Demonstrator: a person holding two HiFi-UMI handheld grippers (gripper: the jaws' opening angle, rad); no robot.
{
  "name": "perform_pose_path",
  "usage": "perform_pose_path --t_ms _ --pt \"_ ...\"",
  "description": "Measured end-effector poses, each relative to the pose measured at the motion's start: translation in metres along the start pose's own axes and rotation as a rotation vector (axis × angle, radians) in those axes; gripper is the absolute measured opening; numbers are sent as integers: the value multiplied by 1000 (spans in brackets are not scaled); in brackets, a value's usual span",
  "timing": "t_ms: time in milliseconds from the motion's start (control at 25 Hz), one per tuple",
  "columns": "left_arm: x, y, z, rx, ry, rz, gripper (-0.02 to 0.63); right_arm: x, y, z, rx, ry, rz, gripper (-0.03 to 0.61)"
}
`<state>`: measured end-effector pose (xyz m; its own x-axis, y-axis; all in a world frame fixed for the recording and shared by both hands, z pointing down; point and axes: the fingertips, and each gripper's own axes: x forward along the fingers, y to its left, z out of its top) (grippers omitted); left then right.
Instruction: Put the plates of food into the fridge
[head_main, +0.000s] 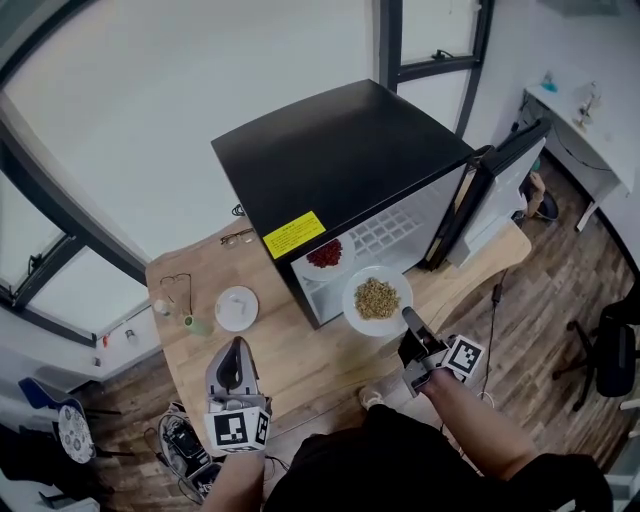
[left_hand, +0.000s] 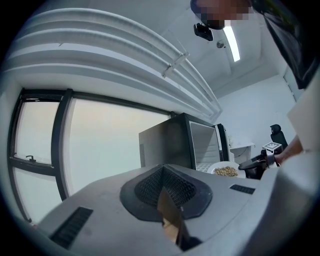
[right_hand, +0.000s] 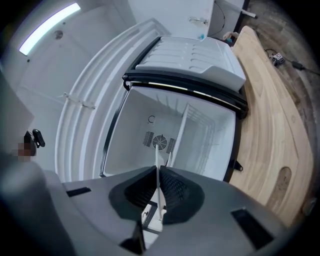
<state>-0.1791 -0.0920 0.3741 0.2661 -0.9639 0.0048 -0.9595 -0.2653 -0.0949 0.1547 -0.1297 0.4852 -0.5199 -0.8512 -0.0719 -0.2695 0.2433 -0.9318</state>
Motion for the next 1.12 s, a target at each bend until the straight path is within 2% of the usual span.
perform_pose_path --t_ms 240,400,560,760,1120 --pt "16 -4 5 21 11 31 5 18 -3 41 -57 -13 -1 37" --pt "26 -6 11 59 15 58 5 33 -10 69 -48 -45 1 37" --pt "36 -8 16 58 8 93 5 45 -28 95 -48 -81 -47 37" --pt "39 -10 5 54 60 140 5 66 -43 123 -42 -95 -76 37" --pt "58 -2 -7 40 94 188 5 109 -58 141 -51 -84 -147 37"
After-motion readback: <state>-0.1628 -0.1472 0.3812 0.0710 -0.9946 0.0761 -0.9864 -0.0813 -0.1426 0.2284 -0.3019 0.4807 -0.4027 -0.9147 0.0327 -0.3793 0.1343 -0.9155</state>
